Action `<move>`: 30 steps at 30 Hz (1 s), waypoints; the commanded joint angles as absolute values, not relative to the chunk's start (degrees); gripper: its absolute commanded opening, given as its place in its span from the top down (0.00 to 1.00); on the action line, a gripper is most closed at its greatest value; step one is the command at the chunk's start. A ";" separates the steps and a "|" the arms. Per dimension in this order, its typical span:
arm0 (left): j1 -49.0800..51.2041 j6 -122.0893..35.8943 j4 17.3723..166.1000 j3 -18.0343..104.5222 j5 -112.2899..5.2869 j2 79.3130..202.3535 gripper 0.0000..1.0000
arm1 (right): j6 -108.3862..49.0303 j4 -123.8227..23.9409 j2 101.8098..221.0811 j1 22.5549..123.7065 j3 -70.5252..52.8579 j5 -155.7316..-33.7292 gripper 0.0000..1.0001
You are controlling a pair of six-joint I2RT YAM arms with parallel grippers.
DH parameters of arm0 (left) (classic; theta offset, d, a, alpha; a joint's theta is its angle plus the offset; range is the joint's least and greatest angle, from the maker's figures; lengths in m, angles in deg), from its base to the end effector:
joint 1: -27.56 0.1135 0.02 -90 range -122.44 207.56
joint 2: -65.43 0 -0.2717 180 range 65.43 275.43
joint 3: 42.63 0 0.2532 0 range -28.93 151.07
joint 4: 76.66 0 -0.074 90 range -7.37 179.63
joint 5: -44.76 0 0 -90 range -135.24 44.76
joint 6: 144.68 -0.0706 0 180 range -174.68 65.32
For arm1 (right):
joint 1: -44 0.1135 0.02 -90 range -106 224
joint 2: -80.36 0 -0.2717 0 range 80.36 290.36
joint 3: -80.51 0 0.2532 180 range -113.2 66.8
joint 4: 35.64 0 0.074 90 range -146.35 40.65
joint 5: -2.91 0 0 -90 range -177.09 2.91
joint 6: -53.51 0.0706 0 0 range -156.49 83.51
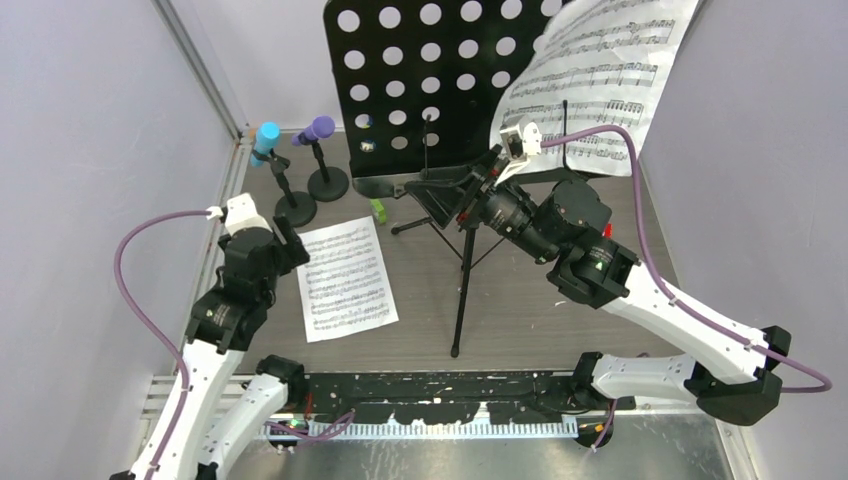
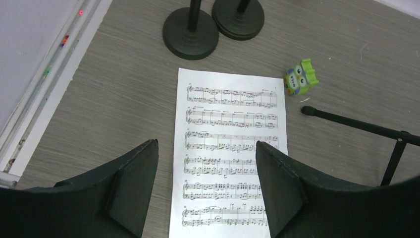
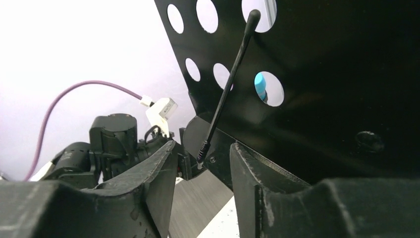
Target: Pack up the instrument practice props
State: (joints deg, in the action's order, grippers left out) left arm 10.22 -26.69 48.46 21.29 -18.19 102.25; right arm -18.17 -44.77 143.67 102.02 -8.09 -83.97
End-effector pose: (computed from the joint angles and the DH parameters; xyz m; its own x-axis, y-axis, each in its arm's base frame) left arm 0.1518 -0.0138 0.3279 -0.3372 -0.3326 -0.8807 -0.3136 0.9218 -0.2281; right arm 0.1440 0.2233 0.5046 -0.1176 0.4043 -0.9070 -0.8241 0.4699 0.3163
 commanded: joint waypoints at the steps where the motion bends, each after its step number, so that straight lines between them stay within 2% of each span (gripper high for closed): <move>1: 10.51 -30.34 49.05 26.22 -20.94 101.75 0.25 | -19.27 -45.41 141.53 102.26 -10.50 -84.44 0.47; 5: 10.51 -33.53 48.79 29.74 -23.36 99.66 0.22 | -21.48 -48.73 138.86 102.27 -10.15 -86.12 0.39; 10: 10.51 -38.33 46.99 35.13 -27.12 96.73 0.15 | -26.27 -57.82 135.23 102.26 -10.07 -94.70 0.29; 15: 10.51 -43.37 47.75 41.58 -33.33 92.10 0.10 | -29.07 -61.44 130.84 102.22 -7.99 -95.73 0.26; 17: 10.51 -44.62 47.95 46.19 -38.11 91.86 0.13 | -30.09 -62.30 129.16 102.22 -6.49 -95.12 0.24; 23: 10.51 -44.77 45.34 62.10 -54.93 98.94 0.31 | -29.54 -62.41 123.08 102.25 -0.04 -89.20 0.18; 30: 13.07 -40.34 53.45 70.17 -70.84 104.28 0.29 | -29.21 -65.95 117.84 102.21 3.28 -80.17 0.14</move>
State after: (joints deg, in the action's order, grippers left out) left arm 11.07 -42.67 48.84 67.17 -57.97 100.04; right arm -28.88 -64.83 119.89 102.02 2.86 -86.71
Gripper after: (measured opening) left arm 0.707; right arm 0.855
